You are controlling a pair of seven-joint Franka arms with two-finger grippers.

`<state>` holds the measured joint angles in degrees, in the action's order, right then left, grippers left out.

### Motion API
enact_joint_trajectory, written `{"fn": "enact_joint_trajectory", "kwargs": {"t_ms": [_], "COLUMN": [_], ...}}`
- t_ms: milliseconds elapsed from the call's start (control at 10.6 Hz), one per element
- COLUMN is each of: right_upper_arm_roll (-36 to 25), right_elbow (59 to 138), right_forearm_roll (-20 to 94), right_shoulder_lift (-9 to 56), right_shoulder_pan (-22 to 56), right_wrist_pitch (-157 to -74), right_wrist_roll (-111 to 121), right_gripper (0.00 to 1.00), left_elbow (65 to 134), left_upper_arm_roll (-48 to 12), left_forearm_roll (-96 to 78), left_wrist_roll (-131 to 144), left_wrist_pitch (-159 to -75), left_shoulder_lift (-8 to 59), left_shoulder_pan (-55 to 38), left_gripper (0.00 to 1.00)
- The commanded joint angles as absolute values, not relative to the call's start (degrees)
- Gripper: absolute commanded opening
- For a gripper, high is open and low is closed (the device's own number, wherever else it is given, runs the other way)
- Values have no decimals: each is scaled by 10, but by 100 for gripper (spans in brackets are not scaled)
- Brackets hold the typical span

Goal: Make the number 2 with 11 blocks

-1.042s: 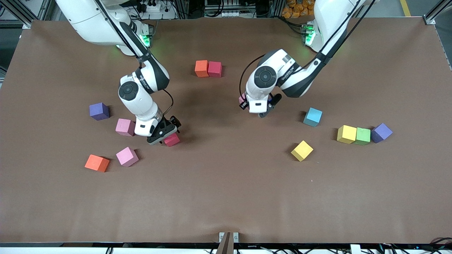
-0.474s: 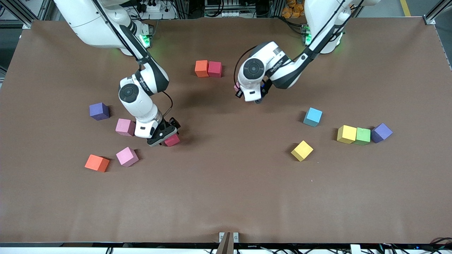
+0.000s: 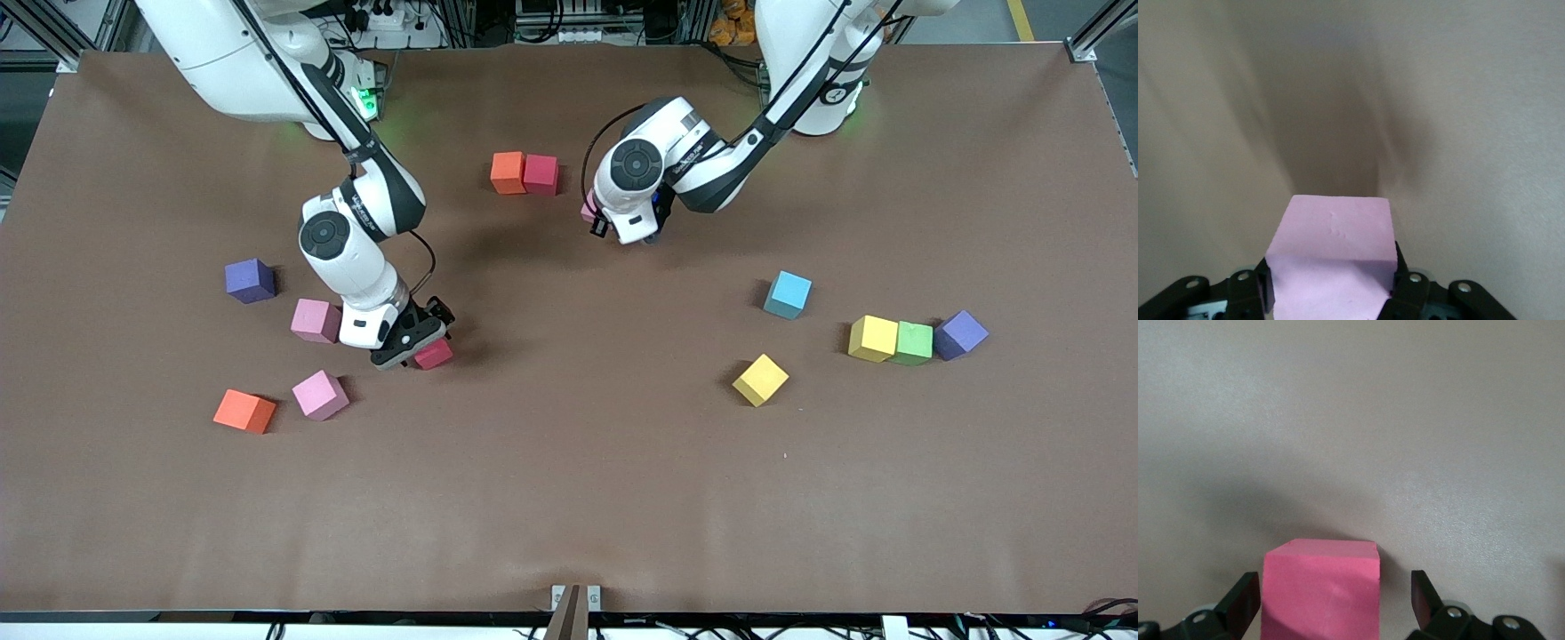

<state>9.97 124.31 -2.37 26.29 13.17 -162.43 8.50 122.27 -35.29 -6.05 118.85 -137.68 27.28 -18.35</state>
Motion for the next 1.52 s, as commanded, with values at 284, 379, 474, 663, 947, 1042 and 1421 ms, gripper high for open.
{"fn": "enact_joint_trajectory", "kwargs": {"t_ms": [284, 379, 474, 663, 947, 1042, 1421], "right_upper_arm_roll": [103, 102, 103, 103, 103, 103, 103], "right_elbow": [1230, 1230, 1229, 1230, 1230, 1230, 1223], "right_forearm_roll": [-37, -37, -37, -37, -37, -37, -36], "right_shoulder_lift": [277, 278, 278, 278, 278, 278, 278], "right_shoulder_pan": [127, 127, 127, 127, 127, 127, 127], "right_wrist_pitch": [-1627, -1628, -1627, -1628, -1627, -1627, -1624], "right_wrist_roll": [85, 85, 85, 85, 84, 84, 83], "right_gripper": [100, 100, 97, 91, 76, 69, 38], "left_elbow": [1271, 1271, 1271, 1274, 1274, 1274, 1272], "left_upper_arm_roll": [-373, -376, -378, -393, -398, -398, -402], "left_forearm_roll": [-78, -78, -78, -78, -78, -78, -87], "left_wrist_roll": [1323, 1335, 1340, 1351, 1369, 1377, 1400], "left_wrist_pitch": [-1463, -1463, -1463, -1463, -1463, -1463, -1469], "left_shoulder_lift": [261, 261, 261, 261, 262, 264, 271], "left_shoulder_pan": [-192, -192, -193, -193, -193, -194, -204], "left_gripper": [0, 0, 0, 0, 0, 0, 0]}}
